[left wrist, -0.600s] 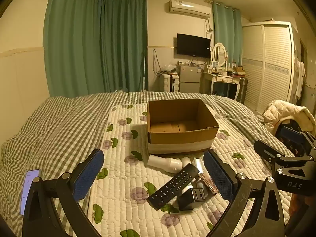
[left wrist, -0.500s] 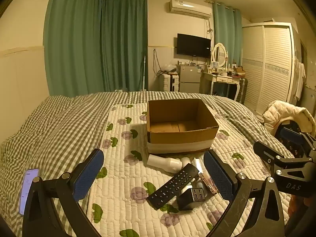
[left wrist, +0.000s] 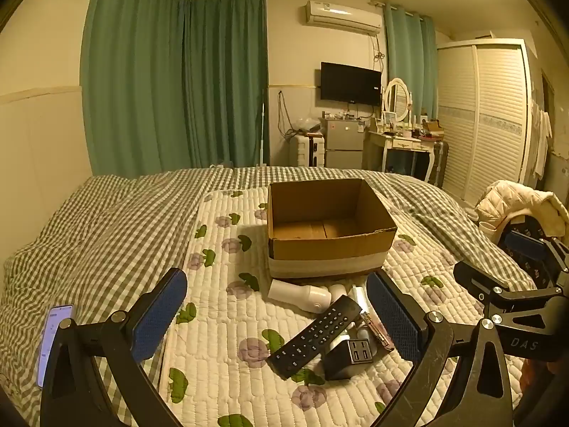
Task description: Organize rigid objects
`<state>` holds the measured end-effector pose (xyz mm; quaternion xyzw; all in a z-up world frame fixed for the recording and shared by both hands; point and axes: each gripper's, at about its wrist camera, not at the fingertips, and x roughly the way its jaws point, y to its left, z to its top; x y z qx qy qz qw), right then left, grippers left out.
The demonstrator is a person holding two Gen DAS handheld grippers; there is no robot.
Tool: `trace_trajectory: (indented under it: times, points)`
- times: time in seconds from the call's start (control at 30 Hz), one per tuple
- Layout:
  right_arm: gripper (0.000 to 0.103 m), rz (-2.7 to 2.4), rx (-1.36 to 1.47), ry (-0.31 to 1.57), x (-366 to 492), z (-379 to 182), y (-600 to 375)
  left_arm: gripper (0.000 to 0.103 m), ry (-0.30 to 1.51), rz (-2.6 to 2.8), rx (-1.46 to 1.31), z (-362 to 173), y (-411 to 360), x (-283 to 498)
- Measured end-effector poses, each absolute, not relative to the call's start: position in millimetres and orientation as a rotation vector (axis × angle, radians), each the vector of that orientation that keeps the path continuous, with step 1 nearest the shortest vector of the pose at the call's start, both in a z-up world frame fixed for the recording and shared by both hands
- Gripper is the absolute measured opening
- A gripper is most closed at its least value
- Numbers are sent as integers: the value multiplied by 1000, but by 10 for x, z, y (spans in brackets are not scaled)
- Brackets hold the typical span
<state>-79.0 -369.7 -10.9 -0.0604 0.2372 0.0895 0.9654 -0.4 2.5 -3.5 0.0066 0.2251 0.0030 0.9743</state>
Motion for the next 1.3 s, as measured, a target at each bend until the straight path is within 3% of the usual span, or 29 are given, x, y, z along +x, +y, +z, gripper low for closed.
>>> trace_trajectory:
  times: [1.3]
  points:
    - [103, 186, -158, 493, -787, -190, -3548, 103, 467, 21, 8, -27, 51, 33]
